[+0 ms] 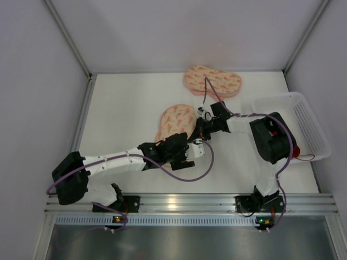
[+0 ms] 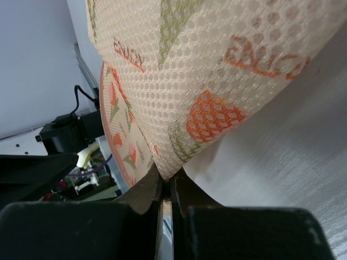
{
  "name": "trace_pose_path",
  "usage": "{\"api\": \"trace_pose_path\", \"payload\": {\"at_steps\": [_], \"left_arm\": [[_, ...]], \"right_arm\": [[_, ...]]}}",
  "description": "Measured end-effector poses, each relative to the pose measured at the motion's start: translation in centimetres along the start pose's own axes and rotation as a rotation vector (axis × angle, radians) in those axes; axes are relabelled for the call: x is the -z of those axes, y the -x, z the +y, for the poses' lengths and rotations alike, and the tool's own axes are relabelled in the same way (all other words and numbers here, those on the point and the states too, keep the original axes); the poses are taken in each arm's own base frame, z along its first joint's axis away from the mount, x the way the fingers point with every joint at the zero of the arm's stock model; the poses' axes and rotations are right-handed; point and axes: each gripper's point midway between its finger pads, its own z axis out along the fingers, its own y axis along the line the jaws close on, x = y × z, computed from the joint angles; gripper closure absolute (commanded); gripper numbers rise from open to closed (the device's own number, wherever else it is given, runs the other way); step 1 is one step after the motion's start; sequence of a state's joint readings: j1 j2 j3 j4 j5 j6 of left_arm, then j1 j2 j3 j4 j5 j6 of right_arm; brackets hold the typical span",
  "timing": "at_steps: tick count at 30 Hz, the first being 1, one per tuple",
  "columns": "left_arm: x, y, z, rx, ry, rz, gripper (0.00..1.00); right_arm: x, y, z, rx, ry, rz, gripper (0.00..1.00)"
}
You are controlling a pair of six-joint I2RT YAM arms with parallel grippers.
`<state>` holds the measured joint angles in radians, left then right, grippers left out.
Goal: Place the bra in the laundry bag and zip it closed
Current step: Zip the zipper on the laundry bag.
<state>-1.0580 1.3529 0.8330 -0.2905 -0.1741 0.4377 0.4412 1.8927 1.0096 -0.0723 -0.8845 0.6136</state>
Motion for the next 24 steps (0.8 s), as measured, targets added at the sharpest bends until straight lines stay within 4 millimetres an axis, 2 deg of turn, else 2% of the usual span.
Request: {"api": "trace_pose_path", "payload": {"at_steps": [12, 19, 24], "left_arm": [[-0.2, 1.0, -1.1, -0.031, -0.03, -0.034, 0.06], [-1.3, 0.2, -2.0, -0.045, -0.056, 0.005, 0.06], [-1.9, -0.2, -1.5, -0.049, -0.02, 0.025, 0.06]], "right_arm": [[-0.1, 0.0, -0.1, -0.013, -0.002, 0.003, 1.0], [-0.3, -0.2, -0.4, -0.031, -0.005, 0.009, 1.0], [-0.2, -0.2, -0.4, -0.032, -0.004, 0.01, 1.0]]}}
